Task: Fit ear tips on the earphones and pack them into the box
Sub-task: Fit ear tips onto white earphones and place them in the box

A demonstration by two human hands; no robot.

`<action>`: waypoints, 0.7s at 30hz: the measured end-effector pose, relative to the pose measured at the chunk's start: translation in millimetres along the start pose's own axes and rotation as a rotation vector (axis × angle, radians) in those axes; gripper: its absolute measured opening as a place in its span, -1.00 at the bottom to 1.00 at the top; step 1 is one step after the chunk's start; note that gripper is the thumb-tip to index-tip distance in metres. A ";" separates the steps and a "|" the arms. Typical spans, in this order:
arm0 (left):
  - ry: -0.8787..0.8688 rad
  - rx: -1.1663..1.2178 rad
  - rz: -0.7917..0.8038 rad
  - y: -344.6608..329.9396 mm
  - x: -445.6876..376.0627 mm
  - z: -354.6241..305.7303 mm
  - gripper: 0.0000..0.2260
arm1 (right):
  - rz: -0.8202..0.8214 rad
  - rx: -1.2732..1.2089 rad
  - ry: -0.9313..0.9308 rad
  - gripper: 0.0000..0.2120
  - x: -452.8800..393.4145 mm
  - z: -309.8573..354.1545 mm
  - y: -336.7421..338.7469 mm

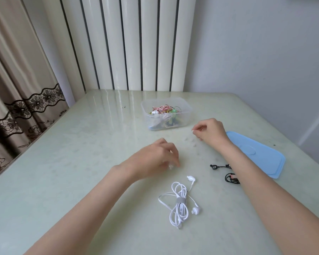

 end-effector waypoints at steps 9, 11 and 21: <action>0.344 0.226 -0.416 -16.7 -0.1 -3.2 -0.89 | 0.239 -0.997 -0.188 -0.91 66.7 28.2 -9.4; 0.426 0.329 -0.518 -16.6 -1.4 -5.1 -0.89 | 0.233 -1.056 -0.188 -0.91 68.5 28.1 -11.8; 0.496 0.300 -0.531 -18.2 2.3 -10.5 -0.83 | 0.285 -1.079 -0.126 -0.88 73.1 35.6 -21.5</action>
Point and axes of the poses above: each hand's wrist, its own x-axis away from the middle knuckle, its own y-axis out of the back of the hand, z = x × y, the point moved 1 cm from there along -x, towards the middle knuckle, and after that the axes turned 4 degrees about x, right-handed, at the moved point
